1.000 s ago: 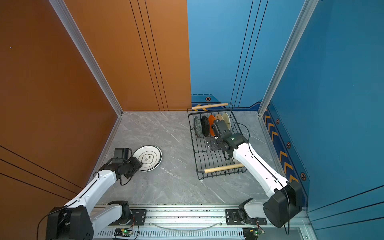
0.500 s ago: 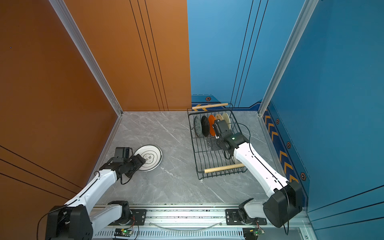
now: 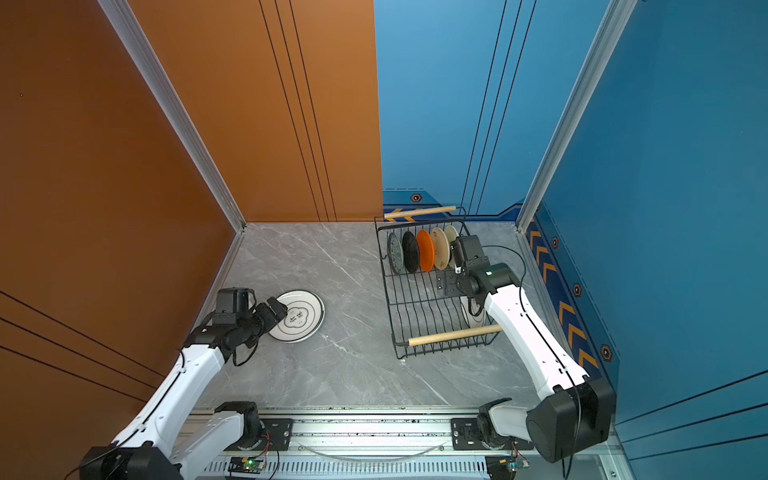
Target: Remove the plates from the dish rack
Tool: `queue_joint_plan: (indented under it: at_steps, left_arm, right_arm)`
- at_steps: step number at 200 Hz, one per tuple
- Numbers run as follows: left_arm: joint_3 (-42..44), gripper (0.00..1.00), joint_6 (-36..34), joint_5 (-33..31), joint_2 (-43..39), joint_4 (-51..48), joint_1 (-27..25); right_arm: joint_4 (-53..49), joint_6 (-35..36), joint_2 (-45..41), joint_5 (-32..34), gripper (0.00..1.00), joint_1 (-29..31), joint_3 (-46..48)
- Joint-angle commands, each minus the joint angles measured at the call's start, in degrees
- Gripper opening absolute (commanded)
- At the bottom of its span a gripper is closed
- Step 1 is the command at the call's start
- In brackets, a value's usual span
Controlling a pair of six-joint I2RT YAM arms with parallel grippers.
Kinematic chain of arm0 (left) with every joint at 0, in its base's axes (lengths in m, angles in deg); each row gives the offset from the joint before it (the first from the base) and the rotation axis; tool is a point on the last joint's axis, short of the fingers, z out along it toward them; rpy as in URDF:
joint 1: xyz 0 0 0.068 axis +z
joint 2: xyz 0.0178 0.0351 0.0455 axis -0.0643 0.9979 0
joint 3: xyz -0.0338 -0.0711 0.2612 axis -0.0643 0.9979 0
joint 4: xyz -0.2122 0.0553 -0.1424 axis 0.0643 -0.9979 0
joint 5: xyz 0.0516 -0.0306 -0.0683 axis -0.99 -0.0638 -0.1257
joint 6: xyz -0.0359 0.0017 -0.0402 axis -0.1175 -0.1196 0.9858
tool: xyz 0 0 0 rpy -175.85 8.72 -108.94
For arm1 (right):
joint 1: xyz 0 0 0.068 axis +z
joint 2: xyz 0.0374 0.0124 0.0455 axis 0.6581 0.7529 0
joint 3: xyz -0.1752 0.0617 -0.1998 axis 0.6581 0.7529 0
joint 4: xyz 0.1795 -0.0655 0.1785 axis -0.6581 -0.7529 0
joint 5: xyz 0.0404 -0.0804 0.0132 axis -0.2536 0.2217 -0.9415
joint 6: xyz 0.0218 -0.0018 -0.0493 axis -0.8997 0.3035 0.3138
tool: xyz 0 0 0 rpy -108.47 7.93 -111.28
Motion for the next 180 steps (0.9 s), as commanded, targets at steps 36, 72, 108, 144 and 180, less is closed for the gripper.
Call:
queue_joint_plan:
  at_steps: [36, 72, 108, 144, 180]
  left_arm:
    - [-5.04, 0.98, -1.47, -0.1, 2.55, 0.35, -6.71]
    - [-8.99, 0.98, -2.69, -1.46, 5.98, 0.57, -13.28]
    - [-11.48, 0.98, -3.32, -4.95, 7.81, 0.7, -18.14]
    - [-12.33, 0.98, -3.63, -8.07, 8.08, 0.77, -21.18]
    - [-12.31, 0.98, -1.62, -11.01, 9.83, 0.87, -24.96]
  right_arm:
    - [-2.14, 1.01, -0.49, -0.31, 0.97, -5.07, 2.03]
    - [-1.48, 0.77, 1.2, -0.71, 0.87, -6.22, 3.4]
    - [-0.37, 0.66, 1.96, -1.5, 0.77, -6.96, 4.99]
    - [-0.1, 0.32, 3.27, -1.02, 0.61, -7.13, 5.96]
    - [1.73, -0.31, 3.87, -0.16, 0.52, -7.12, 7.84]
